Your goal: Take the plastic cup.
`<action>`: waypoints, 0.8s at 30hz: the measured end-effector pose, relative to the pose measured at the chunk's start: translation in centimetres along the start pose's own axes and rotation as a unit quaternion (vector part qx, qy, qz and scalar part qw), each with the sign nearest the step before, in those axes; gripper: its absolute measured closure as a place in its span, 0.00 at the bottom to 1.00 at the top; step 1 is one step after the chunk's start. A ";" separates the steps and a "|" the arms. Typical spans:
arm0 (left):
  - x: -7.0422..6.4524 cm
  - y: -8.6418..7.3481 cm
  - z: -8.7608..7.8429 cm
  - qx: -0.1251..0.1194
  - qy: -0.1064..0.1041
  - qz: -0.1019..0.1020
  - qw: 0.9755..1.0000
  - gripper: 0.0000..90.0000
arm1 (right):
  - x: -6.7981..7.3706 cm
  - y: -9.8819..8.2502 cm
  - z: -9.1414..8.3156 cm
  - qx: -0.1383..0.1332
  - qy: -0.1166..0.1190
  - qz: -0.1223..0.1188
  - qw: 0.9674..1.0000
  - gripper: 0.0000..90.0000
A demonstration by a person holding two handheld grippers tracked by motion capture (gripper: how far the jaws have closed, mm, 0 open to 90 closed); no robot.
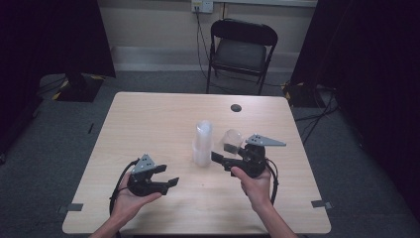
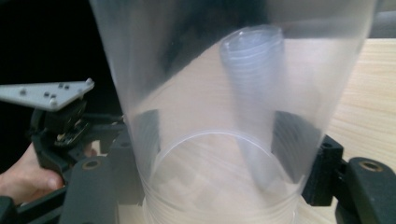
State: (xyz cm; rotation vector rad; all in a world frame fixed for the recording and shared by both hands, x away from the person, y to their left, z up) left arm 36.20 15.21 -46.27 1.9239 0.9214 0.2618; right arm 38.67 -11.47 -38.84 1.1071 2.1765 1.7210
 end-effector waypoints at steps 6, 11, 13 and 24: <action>-1.8 1.8 1.2 0.000 -0.025 0.020 0.999 0.39 | 0.4 -0.6 0.3 0.004 0.024 0.021 0.999 0.36; -3.1 2.5 2.3 -0.017 -0.049 0.028 0.998 0.43 | 0.5 -1.2 0.3 0.007 0.024 0.033 0.999 0.37; -3.6 2.3 2.8 -0.019 -0.053 0.030 0.998 0.46 | 0.3 -1.7 0.4 0.009 0.030 0.044 0.999 0.37; -4.0 1.9 1.5 -0.056 -0.051 0.018 0.997 0.56 | 1.4 -3.9 2.4 0.037 0.068 0.087 0.993 0.37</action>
Point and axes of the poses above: each handheld gripper's, and its own axes: z roughly forward along the jaws, y roughly out of its top, x roughly to its left, the point moved 4 cm from there along z, roughly forward along the jaws, and after that the axes turned 3 degrees about -z, right-handed, at the moved point
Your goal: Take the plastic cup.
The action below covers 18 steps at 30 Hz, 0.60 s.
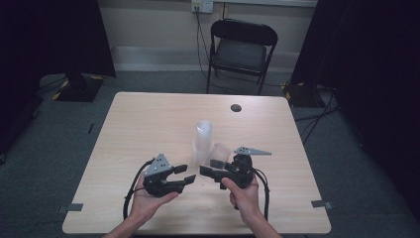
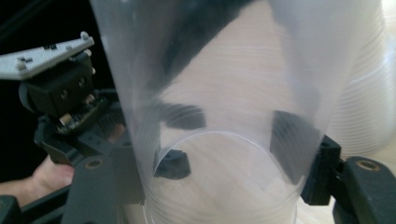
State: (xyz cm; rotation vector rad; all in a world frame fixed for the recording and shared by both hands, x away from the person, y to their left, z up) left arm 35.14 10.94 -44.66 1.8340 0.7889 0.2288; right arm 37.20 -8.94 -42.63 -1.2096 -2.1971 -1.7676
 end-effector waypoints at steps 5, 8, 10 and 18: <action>0.0 0.0 0.3 -0.010 -0.001 -0.015 1.000 0.61 | 0.2 0.0 0.0 -0.031 0.016 0.054 0.998 0.38; -0.3 0.3 0.4 -0.027 0.002 -0.008 1.000 0.67 | 0.4 0.1 -0.1 -0.036 0.020 0.059 0.997 0.38; -0.7 0.4 0.5 -0.031 0.000 0.001 1.000 0.70 | 0.5 0.0 -0.1 -0.035 0.024 0.061 0.997 0.38; -2.0 1.0 0.2 -0.057 0.009 0.036 0.998 0.79 | 0.5 -0.5 0.3 -0.029 0.057 0.115 0.991 0.38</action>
Point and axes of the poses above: each handheld gripper's, and its own axes: z roughly forward along the jaws, y roughly out of its top, x roughly to its left, the point moved 4 cm from there along z, roughly forward along the jaws, and after that the axes turned 3 degrees about -z, right-handed, at the moved point
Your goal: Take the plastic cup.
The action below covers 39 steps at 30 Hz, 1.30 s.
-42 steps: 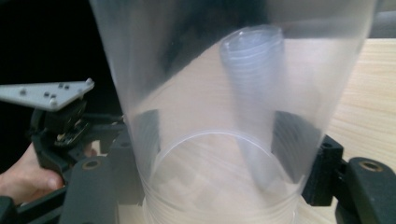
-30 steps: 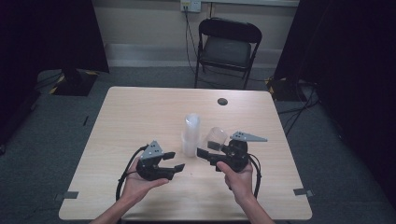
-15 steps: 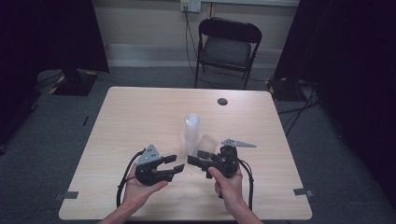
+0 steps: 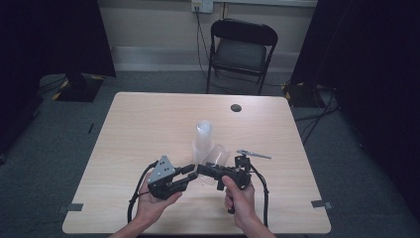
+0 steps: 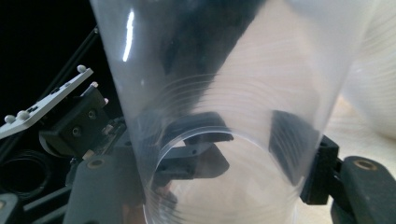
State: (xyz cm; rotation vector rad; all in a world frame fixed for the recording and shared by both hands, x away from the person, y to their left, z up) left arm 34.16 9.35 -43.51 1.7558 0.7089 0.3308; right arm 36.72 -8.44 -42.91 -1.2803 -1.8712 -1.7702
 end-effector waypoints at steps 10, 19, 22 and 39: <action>-1.3 -0.2 0.0 -0.036 0.040 0.052 0.997 0.79 | 0.4 -0.6 0.6 0.017 0.036 0.050 0.998 0.39; -1.6 -0.1 0.3 -0.073 0.054 0.081 0.993 0.81 | 0.9 -1.0 1.1 0.038 0.050 0.066 0.996 0.39; -1.7 -0.1 0.2 -0.077 0.063 0.102 0.990 0.78 | 1.1 -1.1 1.2 0.045 0.055 0.077 0.995 0.39; -1.6 0.3 -0.4 -0.068 0.075 0.091 0.991 0.98 | 1.7 -0.8 1.4 0.046 0.061 0.066 0.995 0.29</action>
Point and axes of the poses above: each handheld gripper's, and its own axes: z roughly forward along the jaws, y roughly out of its top, x roughly to its left, the point moved 4 cm from there along z, roughly forward along the jaws, and after that the axes turned 3 degrees about -z, right-handed, at the moved point
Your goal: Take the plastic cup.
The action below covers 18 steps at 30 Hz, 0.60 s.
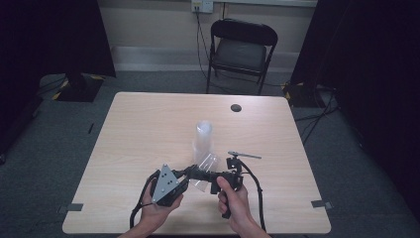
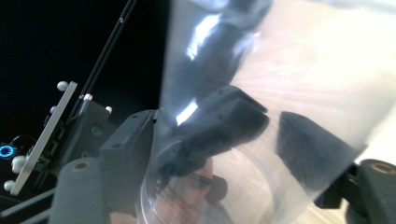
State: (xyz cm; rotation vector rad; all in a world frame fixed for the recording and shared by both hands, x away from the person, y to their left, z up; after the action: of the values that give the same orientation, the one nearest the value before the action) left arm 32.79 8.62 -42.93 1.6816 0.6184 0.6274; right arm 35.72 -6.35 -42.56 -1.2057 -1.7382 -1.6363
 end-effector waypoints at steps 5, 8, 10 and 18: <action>0.2 -0.1 0.0 0.007 -0.005 -0.006 1.000 0.99 | -0.2 0.2 -0.1 -0.007 -0.019 -0.027 0.999 0.22; 0.6 -0.2 0.0 0.005 -0.001 -0.017 1.000 1.00 | -0.1 0.3 -0.2 -0.009 -0.025 -0.044 0.999 0.17; 0.9 -0.3 0.0 0.008 0.002 -0.025 1.000 1.00 | 0.0 0.4 -0.4 -0.012 -0.034 -0.053 0.998 0.17; 1.4 -0.4 0.0 0.010 -0.001 -0.039 0.999 1.00 | 0.2 0.5 -0.6 -0.017 -0.046 -0.083 0.995 0.17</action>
State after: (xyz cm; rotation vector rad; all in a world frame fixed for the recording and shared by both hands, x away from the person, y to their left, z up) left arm 33.80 9.68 -43.19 1.6687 0.6882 0.5652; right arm 35.87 -6.88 -42.00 -1.1970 -1.9194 -1.7345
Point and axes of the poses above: each handheld gripper's, and its own axes: z roughly forward along the jaws, y roughly out of its top, x roughly to its left, the point moved 4 cm from there along z, roughly forward along the jaws, and after that the axes turned 3 degrees about -z, right-handed, at the moved point
